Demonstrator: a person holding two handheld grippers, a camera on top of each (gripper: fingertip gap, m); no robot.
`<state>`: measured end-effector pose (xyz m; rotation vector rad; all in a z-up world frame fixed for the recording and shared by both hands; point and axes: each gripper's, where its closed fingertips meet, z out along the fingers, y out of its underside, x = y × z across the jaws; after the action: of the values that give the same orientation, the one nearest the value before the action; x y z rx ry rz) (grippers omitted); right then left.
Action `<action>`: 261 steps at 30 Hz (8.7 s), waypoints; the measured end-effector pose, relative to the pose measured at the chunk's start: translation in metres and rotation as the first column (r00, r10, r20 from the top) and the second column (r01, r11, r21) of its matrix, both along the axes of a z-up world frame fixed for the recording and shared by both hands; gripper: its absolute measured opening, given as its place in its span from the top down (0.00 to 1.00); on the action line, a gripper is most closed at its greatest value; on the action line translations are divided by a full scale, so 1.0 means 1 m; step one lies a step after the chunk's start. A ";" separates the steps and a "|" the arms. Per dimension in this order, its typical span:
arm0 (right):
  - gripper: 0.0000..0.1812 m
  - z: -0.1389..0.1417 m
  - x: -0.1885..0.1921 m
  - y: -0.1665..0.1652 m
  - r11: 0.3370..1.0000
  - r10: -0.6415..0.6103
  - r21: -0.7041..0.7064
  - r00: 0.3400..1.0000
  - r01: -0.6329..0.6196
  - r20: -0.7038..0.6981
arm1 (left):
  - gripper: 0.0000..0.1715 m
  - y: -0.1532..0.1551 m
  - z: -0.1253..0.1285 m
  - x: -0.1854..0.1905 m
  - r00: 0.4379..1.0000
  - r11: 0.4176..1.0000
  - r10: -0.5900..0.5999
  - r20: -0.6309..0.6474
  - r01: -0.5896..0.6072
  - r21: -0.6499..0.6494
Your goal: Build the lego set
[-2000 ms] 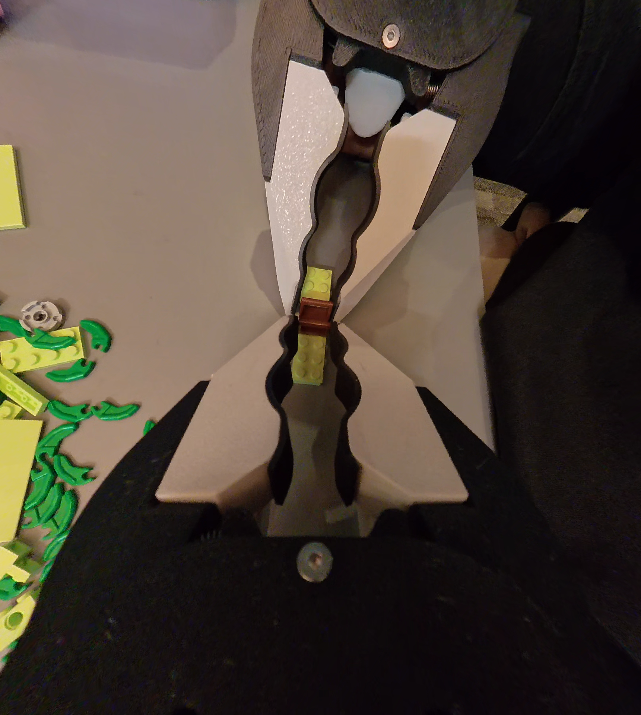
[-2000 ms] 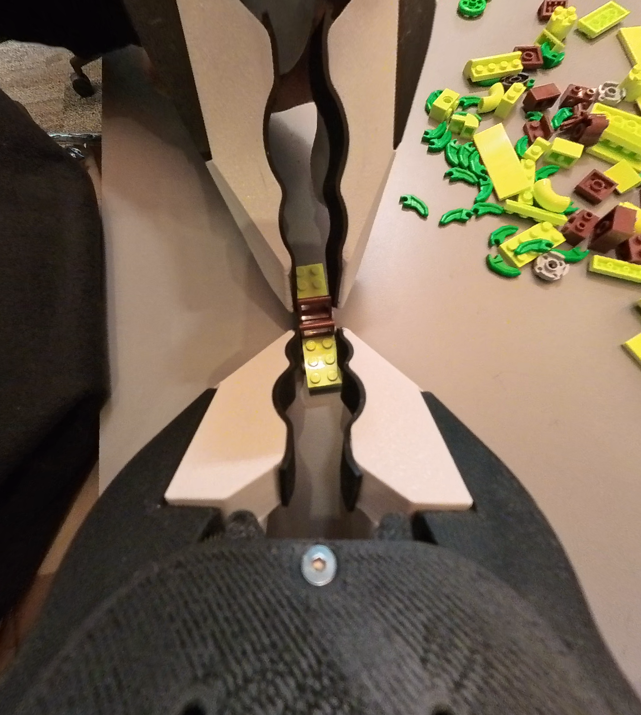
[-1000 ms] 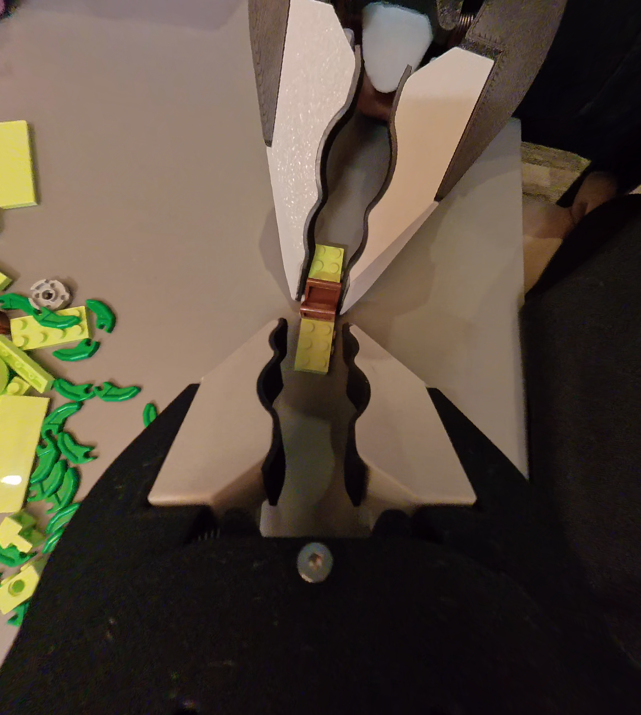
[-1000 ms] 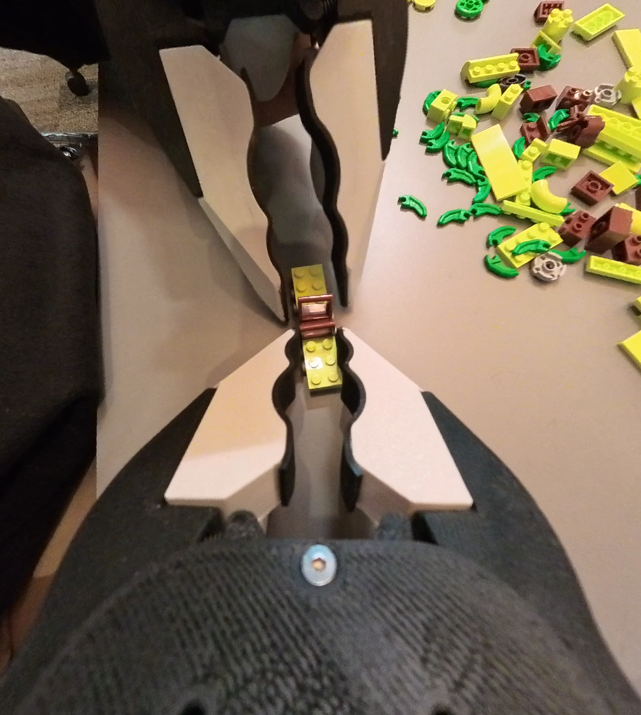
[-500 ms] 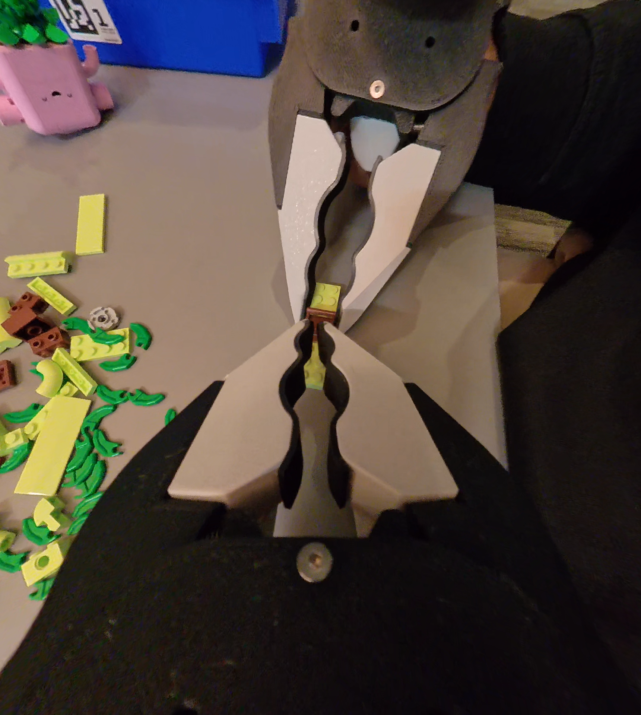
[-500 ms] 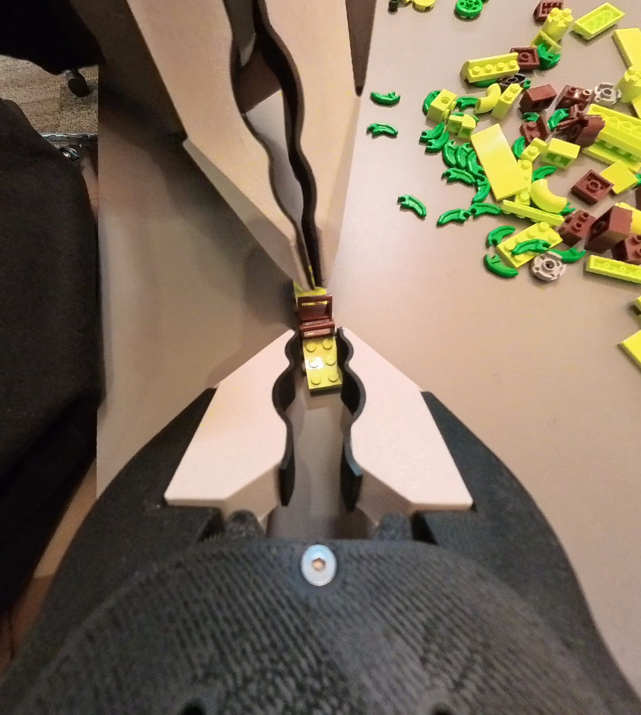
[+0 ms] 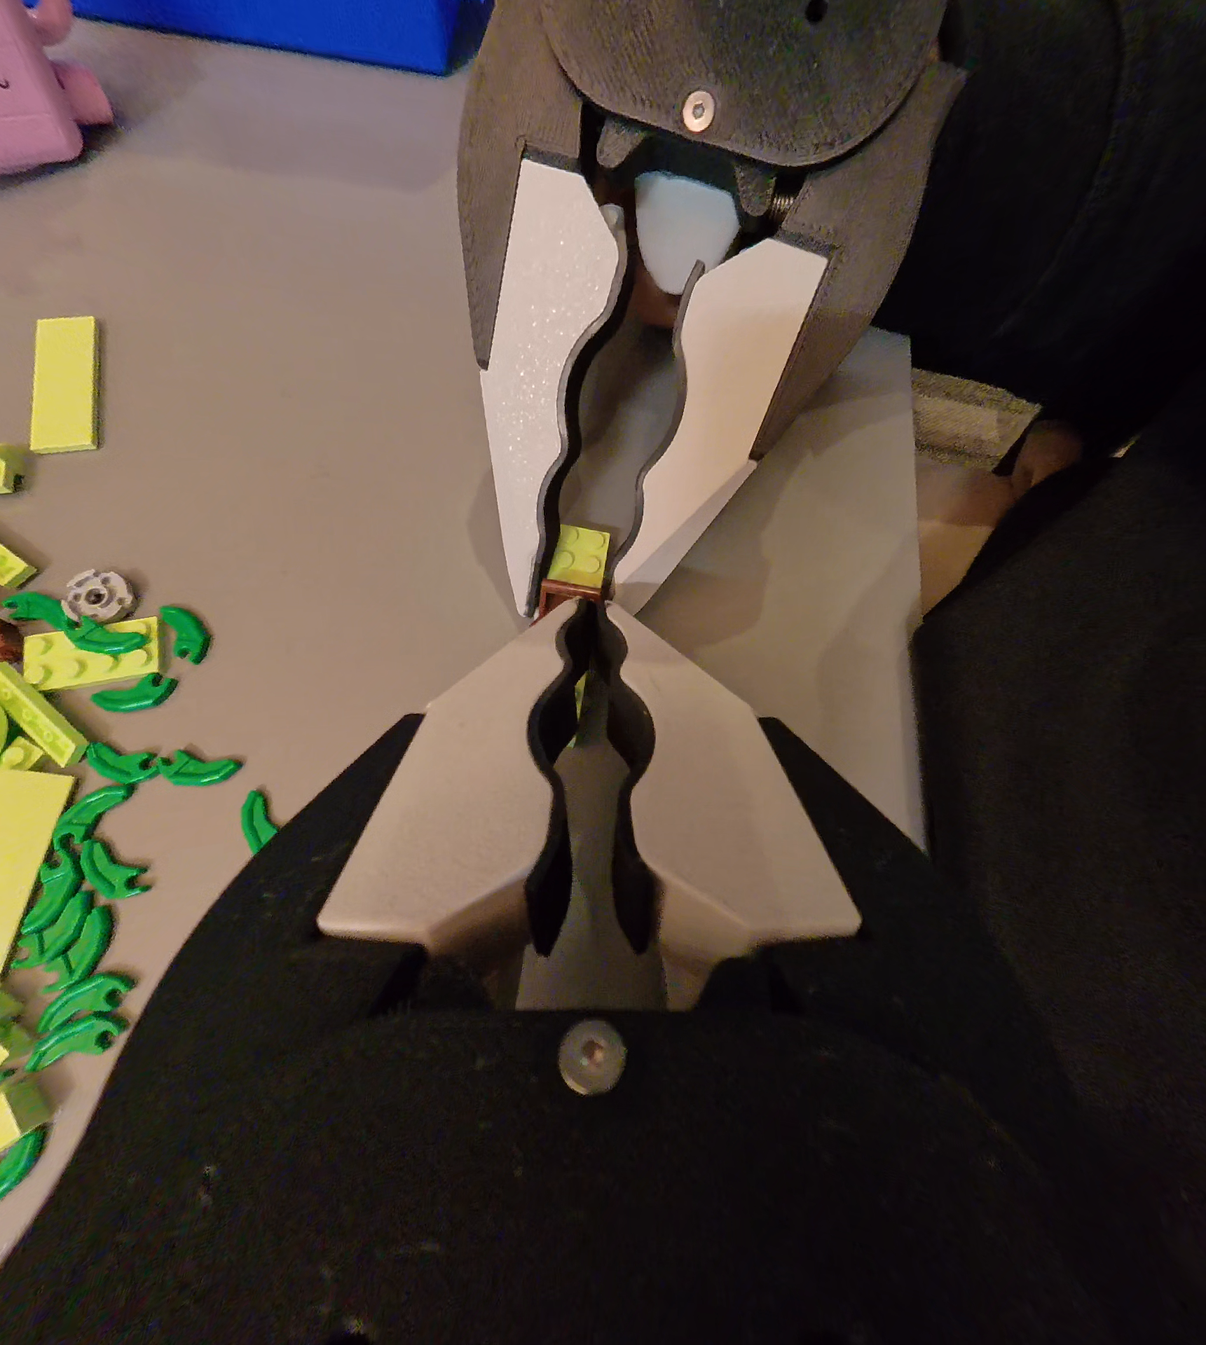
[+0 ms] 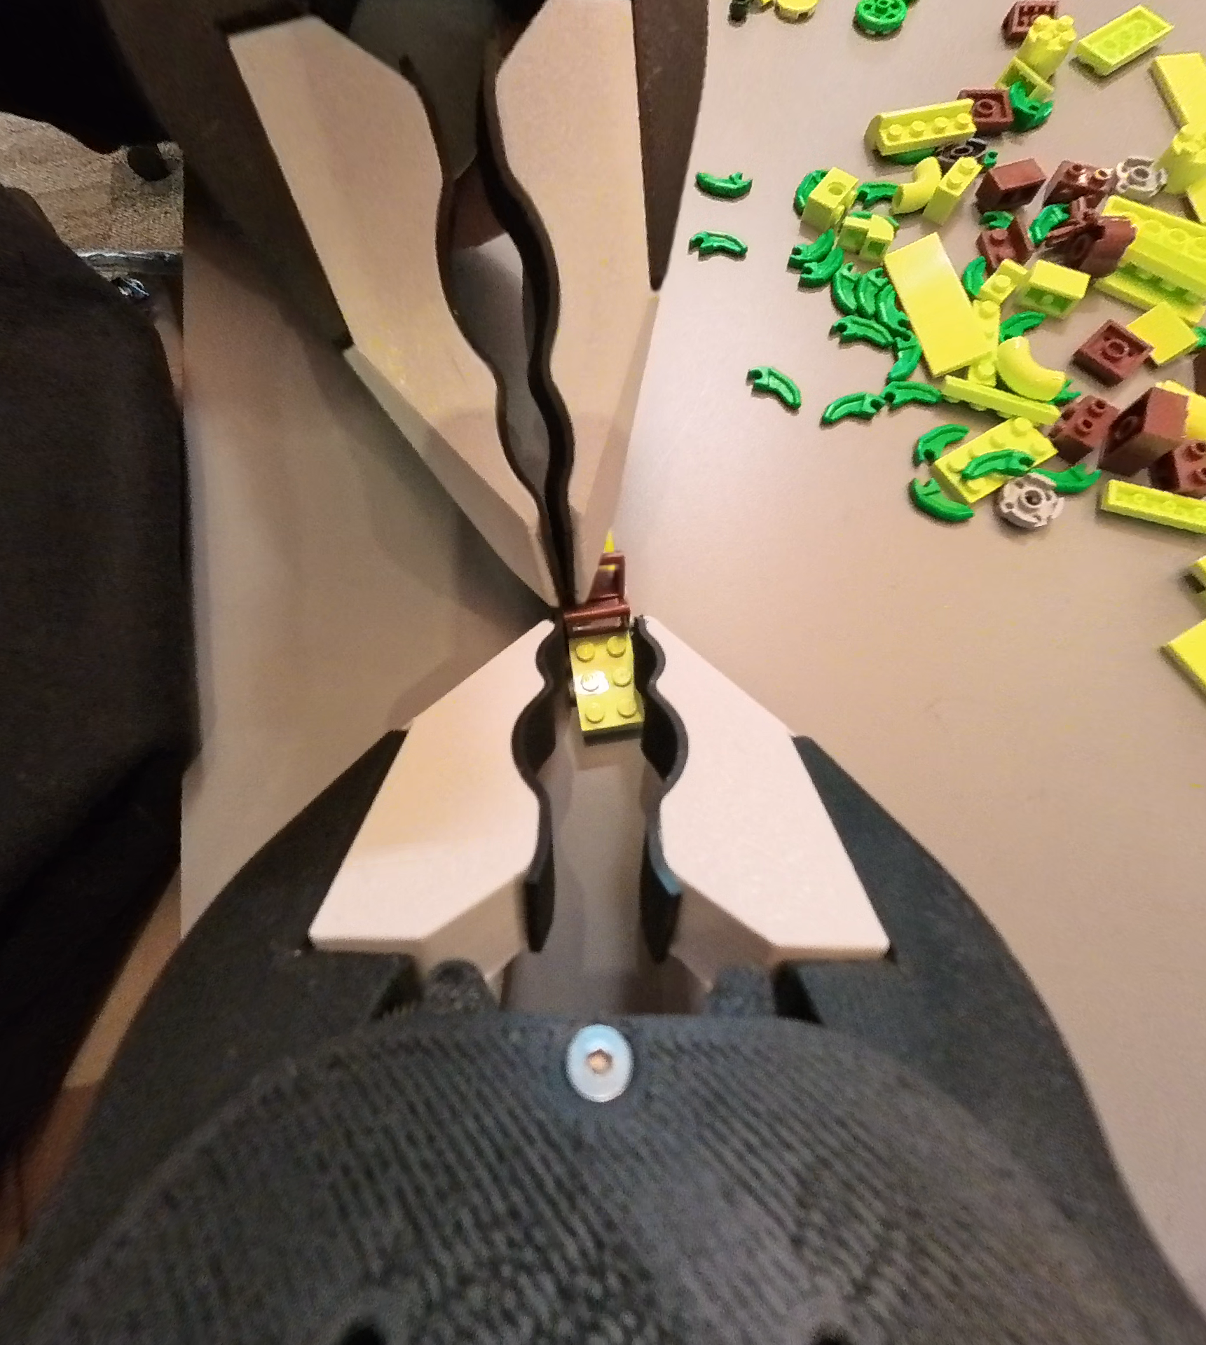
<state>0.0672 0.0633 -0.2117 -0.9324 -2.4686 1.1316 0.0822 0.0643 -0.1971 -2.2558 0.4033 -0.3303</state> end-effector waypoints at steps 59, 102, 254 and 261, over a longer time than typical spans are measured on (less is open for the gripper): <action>0.78 0.031 -0.040 0.003 0.919 0.014 0.319 0.789 0.232 -0.614 | 0.89 0.006 0.009 -0.031 0.582 0.918 0.386 0.716 -0.315 -0.240; 0.88 0.023 -0.037 0.003 0.925 0.014 0.325 0.835 0.199 -0.550 | 0.89 0.006 0.004 -0.030 0.581 0.913 0.403 0.707 -0.310 -0.266; 0.74 0.004 -0.023 0.012 0.951 -0.304 0.031 0.950 0.307 -0.072 | 0.79 -0.006 0.024 -0.096 0.919 0.910 0.375 0.121 -0.390 0.138; 0.93 0.053 -0.048 0.053 0.888 -0.450 -0.222 0.861 0.402 -0.238 | 0.73 -0.013 0.033 -0.090 0.925 0.901 0.351 0.143 -0.376 0.218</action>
<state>0.0195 0.1160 -0.1592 -1.1967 -1.8367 1.2192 -0.0076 0.0517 -0.1642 -2.0114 -0.0369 -0.1855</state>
